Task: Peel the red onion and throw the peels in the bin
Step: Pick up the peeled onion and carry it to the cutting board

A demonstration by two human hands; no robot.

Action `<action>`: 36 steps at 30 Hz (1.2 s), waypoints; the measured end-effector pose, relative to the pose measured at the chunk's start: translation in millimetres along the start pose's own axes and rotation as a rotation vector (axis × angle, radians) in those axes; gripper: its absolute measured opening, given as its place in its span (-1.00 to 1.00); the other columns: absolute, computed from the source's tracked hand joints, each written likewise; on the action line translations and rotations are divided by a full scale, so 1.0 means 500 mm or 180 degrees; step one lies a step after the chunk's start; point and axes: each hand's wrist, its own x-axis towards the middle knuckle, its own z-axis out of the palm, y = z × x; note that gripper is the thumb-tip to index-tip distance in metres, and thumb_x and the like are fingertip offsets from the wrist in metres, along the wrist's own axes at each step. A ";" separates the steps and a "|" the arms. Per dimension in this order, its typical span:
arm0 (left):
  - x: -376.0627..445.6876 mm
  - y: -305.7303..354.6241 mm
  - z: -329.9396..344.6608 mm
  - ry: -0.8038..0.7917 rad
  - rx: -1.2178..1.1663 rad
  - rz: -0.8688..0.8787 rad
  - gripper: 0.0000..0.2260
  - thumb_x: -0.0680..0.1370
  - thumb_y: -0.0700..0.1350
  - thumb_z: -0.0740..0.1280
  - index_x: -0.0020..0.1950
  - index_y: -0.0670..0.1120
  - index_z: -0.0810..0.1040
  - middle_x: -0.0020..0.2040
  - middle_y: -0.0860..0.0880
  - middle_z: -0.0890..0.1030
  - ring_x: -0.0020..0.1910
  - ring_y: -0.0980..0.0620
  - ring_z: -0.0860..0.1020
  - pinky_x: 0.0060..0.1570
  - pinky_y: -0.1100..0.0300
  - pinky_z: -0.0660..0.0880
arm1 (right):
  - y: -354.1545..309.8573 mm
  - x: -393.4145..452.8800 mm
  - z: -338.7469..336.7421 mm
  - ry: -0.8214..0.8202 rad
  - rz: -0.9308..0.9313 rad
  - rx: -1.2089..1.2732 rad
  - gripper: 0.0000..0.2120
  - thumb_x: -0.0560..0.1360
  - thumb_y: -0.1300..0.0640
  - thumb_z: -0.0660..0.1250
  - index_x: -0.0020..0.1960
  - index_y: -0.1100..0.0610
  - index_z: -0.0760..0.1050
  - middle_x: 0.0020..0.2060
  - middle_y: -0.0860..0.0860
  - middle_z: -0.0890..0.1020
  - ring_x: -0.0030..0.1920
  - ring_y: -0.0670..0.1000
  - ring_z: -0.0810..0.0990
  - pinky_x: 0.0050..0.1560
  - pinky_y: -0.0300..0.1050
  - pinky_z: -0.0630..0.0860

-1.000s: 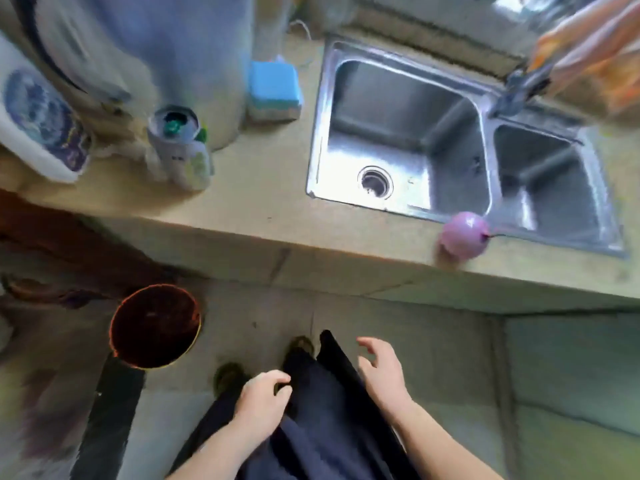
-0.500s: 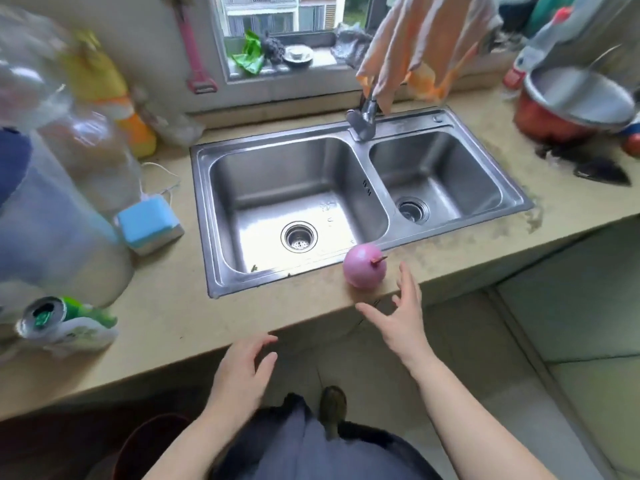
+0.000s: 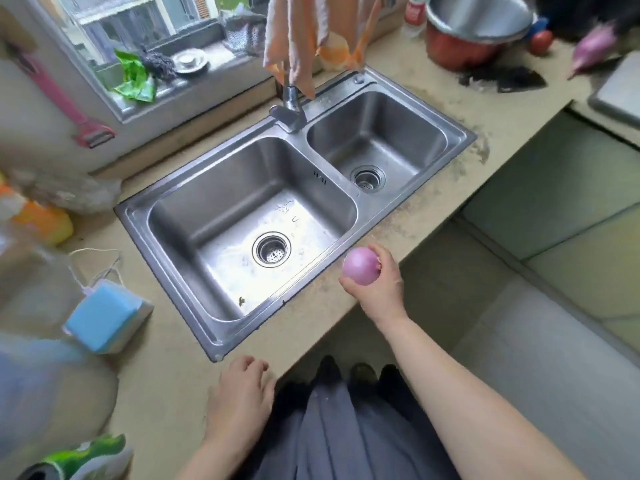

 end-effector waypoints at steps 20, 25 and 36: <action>0.150 0.413 0.219 -0.1386 0.0120 0.1215 -0.83 0.49 -0.09 0.32 0.04 -0.03 0.63 -0.02 0.00 0.69 0.03 -0.01 0.61 -0.05 0.23 0.43 | 0.291 -0.323 -0.462 0.2534 0.1722 0.1404 -0.40 0.25 0.16 0.57 0.11 -0.29 0.42 0.07 -0.26 0.48 0.06 -0.19 0.51 -0.08 -0.22 0.48; 0.182 0.542 0.264 -0.1325 0.0199 0.1066 -0.83 0.47 -0.12 0.34 0.03 -0.07 0.65 -0.02 -0.04 0.71 0.03 -0.05 0.63 -0.07 0.22 0.42 | 0.341 -0.260 -0.595 0.2631 0.1607 0.1551 -0.38 0.29 0.17 0.57 0.21 -0.21 0.41 0.10 -0.29 0.49 0.11 -0.17 0.51 0.02 -0.15 0.48; 0.317 0.811 0.335 -0.1379 0.0197 0.0981 -0.84 0.48 -0.15 0.33 0.02 -0.08 0.65 -0.05 -0.06 0.70 -0.15 0.03 0.51 -0.13 0.25 0.35 | 0.410 -0.050 -0.758 0.2660 0.1640 0.1833 -0.41 0.31 0.22 0.55 0.15 -0.26 0.40 0.12 -0.25 0.51 0.06 -0.29 0.52 -0.17 -0.43 0.45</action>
